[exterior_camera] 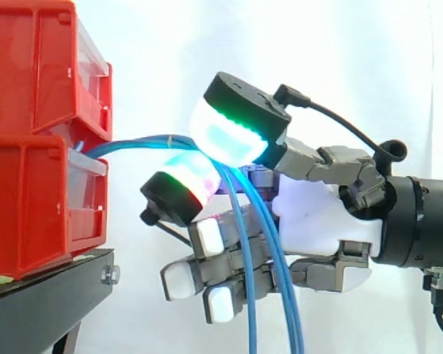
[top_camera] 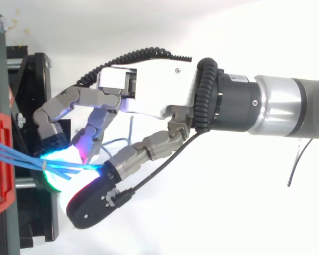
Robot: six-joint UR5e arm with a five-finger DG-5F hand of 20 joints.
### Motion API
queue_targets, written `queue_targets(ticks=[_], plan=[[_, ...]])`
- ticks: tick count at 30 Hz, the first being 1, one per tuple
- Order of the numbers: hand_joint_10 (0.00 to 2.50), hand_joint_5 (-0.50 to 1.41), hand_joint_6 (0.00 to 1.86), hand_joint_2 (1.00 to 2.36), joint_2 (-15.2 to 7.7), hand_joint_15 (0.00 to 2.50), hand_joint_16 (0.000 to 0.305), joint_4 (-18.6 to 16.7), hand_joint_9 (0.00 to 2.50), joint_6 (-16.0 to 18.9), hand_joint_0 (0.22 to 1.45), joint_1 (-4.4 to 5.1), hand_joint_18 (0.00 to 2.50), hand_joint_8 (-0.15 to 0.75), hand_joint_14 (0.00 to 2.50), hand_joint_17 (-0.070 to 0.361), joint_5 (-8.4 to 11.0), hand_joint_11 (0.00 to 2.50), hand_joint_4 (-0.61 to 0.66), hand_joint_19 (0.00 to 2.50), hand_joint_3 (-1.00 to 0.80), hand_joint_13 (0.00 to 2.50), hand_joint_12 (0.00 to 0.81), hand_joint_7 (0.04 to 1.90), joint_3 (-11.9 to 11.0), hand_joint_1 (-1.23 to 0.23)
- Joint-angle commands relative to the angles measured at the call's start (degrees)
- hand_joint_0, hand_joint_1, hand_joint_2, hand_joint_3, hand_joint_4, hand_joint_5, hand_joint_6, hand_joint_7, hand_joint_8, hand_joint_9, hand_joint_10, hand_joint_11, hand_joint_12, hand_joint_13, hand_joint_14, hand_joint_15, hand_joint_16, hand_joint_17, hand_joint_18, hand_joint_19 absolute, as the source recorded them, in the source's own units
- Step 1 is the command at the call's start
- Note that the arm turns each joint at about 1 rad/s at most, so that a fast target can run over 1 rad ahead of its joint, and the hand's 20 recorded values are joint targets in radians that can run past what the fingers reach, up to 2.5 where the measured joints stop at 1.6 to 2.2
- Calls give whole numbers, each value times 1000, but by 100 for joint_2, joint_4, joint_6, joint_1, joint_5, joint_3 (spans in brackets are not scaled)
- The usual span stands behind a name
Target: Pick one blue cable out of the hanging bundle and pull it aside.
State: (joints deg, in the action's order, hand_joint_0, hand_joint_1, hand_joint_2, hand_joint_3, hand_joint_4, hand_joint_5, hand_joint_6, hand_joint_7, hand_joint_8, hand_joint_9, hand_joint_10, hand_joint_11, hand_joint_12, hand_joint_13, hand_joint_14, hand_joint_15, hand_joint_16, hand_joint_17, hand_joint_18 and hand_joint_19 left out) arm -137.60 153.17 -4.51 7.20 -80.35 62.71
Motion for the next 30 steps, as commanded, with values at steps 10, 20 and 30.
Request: queue_targets(ticks=[10,20,30], plan=[[14,-85,896,1000,93,490,45,196,1186,-6,540,-96,1000,349,19,101,-68,477,68,508,-500,1033,338,1196,-4,-739],[12,-87,869,1000,93,492,54,187,1179,-6,463,-105,1047,382,16,123,-68,462,96,537,-500,1027,385,1226,-4,-541],[13,-123,895,1020,155,498,56,196,1135,-59,534,-123,1045,393,18,126,-68,487,162,544,-105,1019,394,1229,-4,-663]])
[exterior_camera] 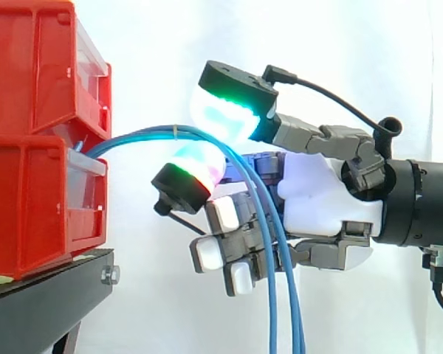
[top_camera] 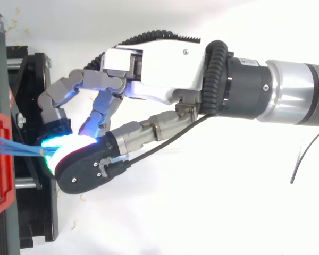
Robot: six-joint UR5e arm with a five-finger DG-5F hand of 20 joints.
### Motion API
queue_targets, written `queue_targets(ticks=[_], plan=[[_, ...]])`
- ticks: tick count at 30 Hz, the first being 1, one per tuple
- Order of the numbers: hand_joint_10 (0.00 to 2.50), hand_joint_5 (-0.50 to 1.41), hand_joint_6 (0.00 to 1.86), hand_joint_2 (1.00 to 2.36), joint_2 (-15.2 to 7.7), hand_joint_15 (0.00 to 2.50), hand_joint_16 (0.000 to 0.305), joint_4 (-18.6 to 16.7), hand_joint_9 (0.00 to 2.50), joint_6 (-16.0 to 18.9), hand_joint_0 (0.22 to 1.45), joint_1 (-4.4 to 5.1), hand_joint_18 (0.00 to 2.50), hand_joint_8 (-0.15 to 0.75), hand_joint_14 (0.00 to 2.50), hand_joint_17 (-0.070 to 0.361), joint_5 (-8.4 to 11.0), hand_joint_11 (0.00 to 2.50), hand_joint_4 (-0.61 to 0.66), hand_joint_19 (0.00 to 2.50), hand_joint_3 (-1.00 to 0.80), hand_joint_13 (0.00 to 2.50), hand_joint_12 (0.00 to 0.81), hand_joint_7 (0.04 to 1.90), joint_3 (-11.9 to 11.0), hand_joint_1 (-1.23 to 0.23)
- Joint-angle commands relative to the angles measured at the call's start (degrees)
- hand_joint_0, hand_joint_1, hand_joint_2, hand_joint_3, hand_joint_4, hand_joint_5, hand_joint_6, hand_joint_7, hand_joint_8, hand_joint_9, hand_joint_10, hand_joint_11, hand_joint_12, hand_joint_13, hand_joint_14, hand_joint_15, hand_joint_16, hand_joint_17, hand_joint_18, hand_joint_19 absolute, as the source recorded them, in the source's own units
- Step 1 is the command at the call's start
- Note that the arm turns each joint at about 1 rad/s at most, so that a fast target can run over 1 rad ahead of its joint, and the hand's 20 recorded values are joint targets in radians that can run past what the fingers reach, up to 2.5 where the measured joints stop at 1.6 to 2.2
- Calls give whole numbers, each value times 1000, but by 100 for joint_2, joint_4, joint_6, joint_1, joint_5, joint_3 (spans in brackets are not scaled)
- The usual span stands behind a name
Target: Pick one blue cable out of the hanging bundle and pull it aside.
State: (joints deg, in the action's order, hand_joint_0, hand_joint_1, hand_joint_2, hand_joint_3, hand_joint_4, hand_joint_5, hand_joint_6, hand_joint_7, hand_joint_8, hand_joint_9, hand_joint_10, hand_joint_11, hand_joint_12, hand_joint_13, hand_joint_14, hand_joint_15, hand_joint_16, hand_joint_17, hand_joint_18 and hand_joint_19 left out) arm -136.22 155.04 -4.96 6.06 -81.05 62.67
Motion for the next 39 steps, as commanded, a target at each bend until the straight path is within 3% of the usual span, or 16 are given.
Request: queue_targets(ticks=[1,5,11,15,18,21,27,31,39], plan=[[13,-131,903,1021,16,507,55,8,1112,-14,542,-9,1036,382,18,124,2,499,157,541,-90,1012,391,1202,0,-687],[14,-151,914,1021,8,507,50,17,1055,-14,584,-17,971,359,18,113,-25,532,163,534,-116,967,369,1183,0,-761],[17,-165,894,1001,8,471,47,35,993,-14,740,-35,924,335,17,106,-104,527,76,446,-485,917,349,1350,0,-871],[14,-166,892,1000,8,455,47,44,997,-14,776,-35,922,338,19,105,-104,511,3,421,-500,912,339,1414,0,-879],[15,-156,895,1000,16,453,45,44,1033,-14,797,-35,926,326,19,102,-104,527,9,423,-500,938,324,1677,0,-897],[17,-148,899,1000,16,455,44,114,1066,-5,804,-35,930,318,18,100,-148,530,-12,420,-500,956,318,1735,0,-902],[15,-128,926,1000,8,470,42,263,1103,-32,765,-35,932,261,20,94,-218,529,-156,432,-500,979,302,1624,0,-921],[15,-103,920,1000,16,488,40,263,1113,12,660,-44,927,250,19,91,-218,512,-127,451,-500,994,300,1399,0,-988],[14,-84,899,1000,34,506,41,316,1160,21,553,-53,938,248,21,93,-244,498,-151,456,-500,1025,293,1353,0,-1000]])
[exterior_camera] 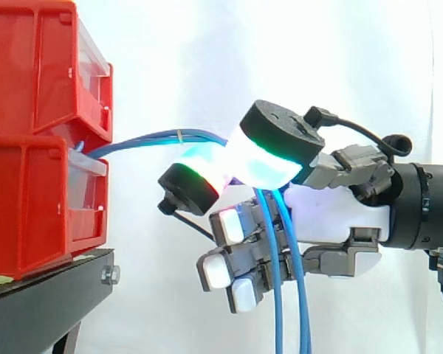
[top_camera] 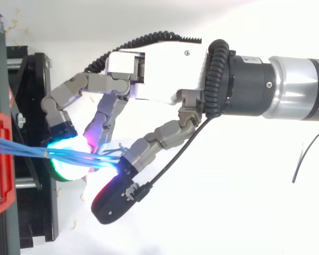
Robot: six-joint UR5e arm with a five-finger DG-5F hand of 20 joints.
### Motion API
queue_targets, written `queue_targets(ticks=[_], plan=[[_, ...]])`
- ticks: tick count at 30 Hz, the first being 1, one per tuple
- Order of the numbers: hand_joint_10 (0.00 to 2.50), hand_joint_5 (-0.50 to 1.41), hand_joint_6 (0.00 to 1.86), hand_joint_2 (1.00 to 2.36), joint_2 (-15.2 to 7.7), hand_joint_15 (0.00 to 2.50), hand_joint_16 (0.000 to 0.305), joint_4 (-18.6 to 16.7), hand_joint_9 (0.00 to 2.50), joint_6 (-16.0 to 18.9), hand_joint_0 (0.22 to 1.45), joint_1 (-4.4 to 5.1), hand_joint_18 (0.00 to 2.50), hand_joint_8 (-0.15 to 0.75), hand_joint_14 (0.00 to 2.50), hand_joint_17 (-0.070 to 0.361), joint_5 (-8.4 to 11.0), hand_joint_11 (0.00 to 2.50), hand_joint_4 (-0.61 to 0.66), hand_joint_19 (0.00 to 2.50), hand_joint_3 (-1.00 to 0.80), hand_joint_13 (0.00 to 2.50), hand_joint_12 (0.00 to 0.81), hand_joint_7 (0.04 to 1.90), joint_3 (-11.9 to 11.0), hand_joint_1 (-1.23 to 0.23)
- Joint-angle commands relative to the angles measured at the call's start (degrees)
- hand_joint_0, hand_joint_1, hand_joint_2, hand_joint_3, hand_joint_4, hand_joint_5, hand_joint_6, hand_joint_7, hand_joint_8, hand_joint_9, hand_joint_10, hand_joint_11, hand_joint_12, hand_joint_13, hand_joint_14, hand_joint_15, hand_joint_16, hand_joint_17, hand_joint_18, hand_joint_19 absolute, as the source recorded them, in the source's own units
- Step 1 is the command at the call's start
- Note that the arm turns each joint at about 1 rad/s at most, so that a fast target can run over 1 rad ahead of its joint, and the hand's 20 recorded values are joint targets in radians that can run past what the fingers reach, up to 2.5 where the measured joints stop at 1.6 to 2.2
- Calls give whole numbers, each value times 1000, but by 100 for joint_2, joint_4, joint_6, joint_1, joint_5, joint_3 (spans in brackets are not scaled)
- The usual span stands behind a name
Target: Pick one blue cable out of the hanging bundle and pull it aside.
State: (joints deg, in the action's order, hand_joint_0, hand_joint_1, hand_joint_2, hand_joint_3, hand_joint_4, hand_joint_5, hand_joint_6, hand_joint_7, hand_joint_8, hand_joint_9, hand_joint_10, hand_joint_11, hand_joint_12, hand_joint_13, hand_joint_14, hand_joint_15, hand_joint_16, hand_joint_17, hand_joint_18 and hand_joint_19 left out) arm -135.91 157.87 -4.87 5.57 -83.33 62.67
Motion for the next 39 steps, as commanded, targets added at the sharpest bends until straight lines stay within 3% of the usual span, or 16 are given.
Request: queue_targets(ticks=[1,6,14,17,19,21,25,29,31,35,39], plan=[[17,-82,895,1000,3,499,42,51,1162,21,543,-12,941,247,21,94,-26,490,-148,460,-500,1027,294,1362,0,-993],[12,-62,867,1000,3,496,48,51,1203,83,451,-38,991,263,18,107,-52,452,-152,467,-500,1058,323,1162,0,-820],[11,-82,840,1000,3,499,61,77,1188,83,376,-73,1061,349,16,137,-140,456,-6,467,-500,1076,386,1193,0,-655],[12,-91,843,1000,3,508,59,86,1164,74,411,-91,1030,356,16,132,-166,460,23,499,-500,1053,387,1191,0,-602],[13,-99,842,1000,12,530,51,86,1137,92,502,-100,953,330,18,116,-175,475,22,550,-500,1012,353,1219,0,-556],[16,-107,844,1005,29,540,49,113,1126,74,554,-117,924,321,20,110,-228,478,34,582,-431,995,344,1220,0,-576],[16,-115,819,1016,29,545,50,192,1101,65,556,-126,919,337,19,112,-298,484,56,584,-290,980,352,1047,0,-592],[16,-146,841,1021,29,537,52,209,1065,65,545,-126,925,347,20,116,-325,511,87,566,-181,978,366,1121,0,-614],[15,-185,883,1022,29,538,52,209,997,56,568,-135,921,335,18,116,-333,539,122,551,-147,957,362,1084,0,-750],[17,-187,887,1015,29,519,49,183,982,56,679,-135,913,329,19,111,-333,550,62,489,-324,945,345,1086,0,-882],[15,-171,907,1002,29,502,46,200,1015,83,761,-144,922,319,19,105,-333,553,10,447,-470,954,329,1313,0,-925]])
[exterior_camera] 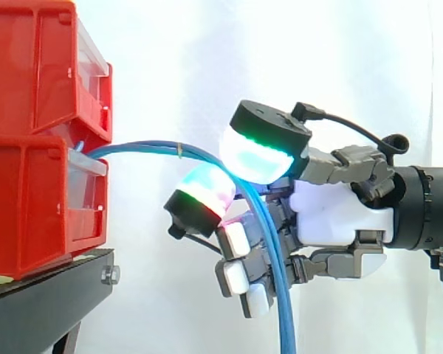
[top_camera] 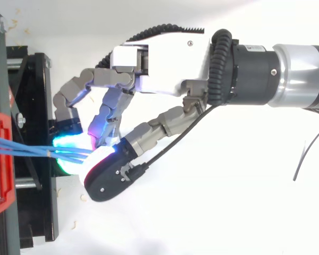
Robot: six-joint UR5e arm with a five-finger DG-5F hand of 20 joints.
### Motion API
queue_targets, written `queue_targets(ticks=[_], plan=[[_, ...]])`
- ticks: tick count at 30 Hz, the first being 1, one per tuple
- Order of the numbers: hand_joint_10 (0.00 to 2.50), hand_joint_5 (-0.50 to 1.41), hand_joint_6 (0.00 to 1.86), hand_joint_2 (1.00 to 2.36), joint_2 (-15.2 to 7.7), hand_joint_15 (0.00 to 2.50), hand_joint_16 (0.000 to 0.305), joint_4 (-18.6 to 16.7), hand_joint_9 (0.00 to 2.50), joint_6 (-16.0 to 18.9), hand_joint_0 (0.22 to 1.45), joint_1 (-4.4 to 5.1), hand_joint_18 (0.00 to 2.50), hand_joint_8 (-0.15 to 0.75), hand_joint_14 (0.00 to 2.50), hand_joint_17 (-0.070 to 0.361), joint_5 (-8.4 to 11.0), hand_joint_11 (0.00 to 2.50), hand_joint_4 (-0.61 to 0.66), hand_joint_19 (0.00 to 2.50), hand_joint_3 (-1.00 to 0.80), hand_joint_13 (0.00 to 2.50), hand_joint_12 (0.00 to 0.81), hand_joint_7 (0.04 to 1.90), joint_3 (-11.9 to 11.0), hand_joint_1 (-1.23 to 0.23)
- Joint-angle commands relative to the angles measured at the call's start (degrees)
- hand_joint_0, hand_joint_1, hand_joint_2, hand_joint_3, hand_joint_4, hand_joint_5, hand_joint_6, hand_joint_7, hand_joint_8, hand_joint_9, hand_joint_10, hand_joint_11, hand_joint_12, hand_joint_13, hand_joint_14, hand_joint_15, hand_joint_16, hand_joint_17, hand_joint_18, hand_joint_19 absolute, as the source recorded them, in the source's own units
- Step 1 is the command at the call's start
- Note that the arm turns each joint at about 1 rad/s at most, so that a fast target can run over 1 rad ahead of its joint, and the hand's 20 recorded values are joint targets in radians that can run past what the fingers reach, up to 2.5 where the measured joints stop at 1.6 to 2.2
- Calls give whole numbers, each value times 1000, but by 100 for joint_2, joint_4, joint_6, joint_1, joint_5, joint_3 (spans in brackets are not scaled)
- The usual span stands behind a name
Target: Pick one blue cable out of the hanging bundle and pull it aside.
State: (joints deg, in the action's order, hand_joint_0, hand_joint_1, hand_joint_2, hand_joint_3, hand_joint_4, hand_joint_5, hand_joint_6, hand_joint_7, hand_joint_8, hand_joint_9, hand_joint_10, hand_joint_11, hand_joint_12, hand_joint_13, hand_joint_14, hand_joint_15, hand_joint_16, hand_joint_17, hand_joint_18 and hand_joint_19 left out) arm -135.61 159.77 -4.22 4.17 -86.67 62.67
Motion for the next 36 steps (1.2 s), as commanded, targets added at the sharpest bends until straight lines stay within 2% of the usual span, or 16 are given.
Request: queue_targets(ticks=[1,4,5,6,8,10,12,15,18,22,25,29,30,31,33,36], plan=[[17,-163,913,1000,-1,493,45,19,1038,26,780,-12,920,317,19,102,-8,547,-6,453,-491,960,326,1427,0,-923],[17,-147,923,1000,26,509,44,19,1077,0,755,-21,934,281,19,98,-43,554,-39,458,-500,990,313,1479,0,-923],[17,-139,924,1000,34,514,43,19,1088,17,716,-30,934,278,19,97,-69,552,-38,469,-500,1000,311,1452,0,-918],[16,-122,915,1000,43,524,43,19,1109,17,652,-30,937,277,20,96,-78,558,-1,478,-500,1005,315,1343,0,-900],[15,-105,898,1000,70,528,45,19,1141,0,538,-47,959,302,21,102,-105,541,30,504,-500,1026,333,1246,0,-829],[14,-91,881,1000,96,522,55,10,1192,-9,441,-47,1040,348,17,123,-113,525,40,499,-500,1071,372,1242,0,-675],[15,-88,873,1000,105,521,57,10,1204,0,423,-56,1064,360,17,129,-113,499,35,504,-500,1081,390,1247,0,-581],[14,-98,870,1000,105,549,52,19,1173,0,510,-65,987,349,20,116,-122,510,69,585,-500,1036,359,1297,0,-405],[16,-121,882,1010,131,569,50,37,1158,-9,554,-83,976,350,20,113,-157,511,110,622,-387,1025,361,1297,0,-446],[14,-147,896,1018,140,568,53,19,1117,-18,537,-91,991,362,19,119,-157,527,142,612,-221,1026,377,1241,-9,-537],[14,-165,904,1020,140,574,54,37,1082,-18,533,-100,994,365,20,121,-157,541,148,601,-177,1016,379,1197,-18,-598],[17,-180,908,1018,140,565,53,45,1046,-18,551,-109,987,358,20,119,-157,564,151,584,-220,1008,374,1143,-18,-651],[15,-181,910,1016,140,567,53,54,1047,-18,553,-100,986,354,19,118,-157,562,151,585,-282,1006,370,1108,-18,-651],[14,-176,905,1009,140,558,54,54,1058,-27,529,-109,997,360,20,121,-157,564,150,577,-387,1012,376,1091,-18,-597],[14,-169,897,1002,140,557,56,54,1071,-35,504,-100,1011,367,18,125,-157,543,156,572,-470,1021,383,1090,-18,-530],[13,-159,883,1000,140,553,61,63,1090,-79,458,-100,1035,387,18,137,-148,545,164,566,-500,1022,408,1077,-18,-409]])
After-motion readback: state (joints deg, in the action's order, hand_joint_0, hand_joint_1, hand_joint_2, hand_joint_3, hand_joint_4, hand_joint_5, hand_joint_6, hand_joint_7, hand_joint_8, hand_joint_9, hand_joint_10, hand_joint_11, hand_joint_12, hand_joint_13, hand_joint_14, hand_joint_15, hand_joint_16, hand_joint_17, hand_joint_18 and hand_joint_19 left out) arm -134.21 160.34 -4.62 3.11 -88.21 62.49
